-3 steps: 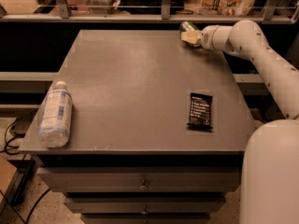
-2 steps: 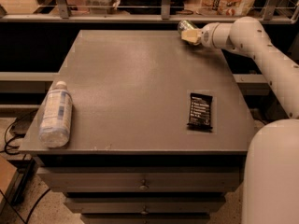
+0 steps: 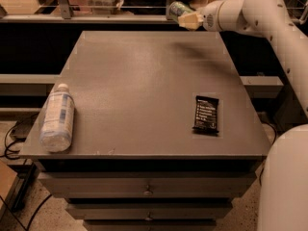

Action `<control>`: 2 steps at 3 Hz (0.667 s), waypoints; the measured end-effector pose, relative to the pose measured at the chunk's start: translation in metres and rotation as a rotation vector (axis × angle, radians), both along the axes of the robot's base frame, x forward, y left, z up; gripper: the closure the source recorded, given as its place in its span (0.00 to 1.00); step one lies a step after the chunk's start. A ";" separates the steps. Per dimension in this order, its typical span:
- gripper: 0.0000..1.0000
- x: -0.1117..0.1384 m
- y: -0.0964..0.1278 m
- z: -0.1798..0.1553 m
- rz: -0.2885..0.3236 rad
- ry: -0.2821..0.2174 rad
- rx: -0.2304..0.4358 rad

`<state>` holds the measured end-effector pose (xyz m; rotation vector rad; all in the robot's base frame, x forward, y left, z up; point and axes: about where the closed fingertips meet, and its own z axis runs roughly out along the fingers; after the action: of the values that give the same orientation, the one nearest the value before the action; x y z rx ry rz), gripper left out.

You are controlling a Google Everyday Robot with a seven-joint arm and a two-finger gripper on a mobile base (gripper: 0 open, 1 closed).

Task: Move green can near blue plastic bottle

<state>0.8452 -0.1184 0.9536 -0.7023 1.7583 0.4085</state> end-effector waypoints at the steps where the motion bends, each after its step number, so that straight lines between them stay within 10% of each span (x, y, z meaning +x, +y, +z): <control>1: 1.00 -0.009 0.007 -0.012 0.055 0.012 -0.053; 2: 1.00 -0.007 0.013 -0.015 0.080 0.025 -0.066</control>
Offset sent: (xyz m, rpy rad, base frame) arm -0.0018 0.0135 -0.0136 -0.0912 0.0440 0.1150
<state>0.8382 -0.1058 0.9388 -0.8197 1.7785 0.4163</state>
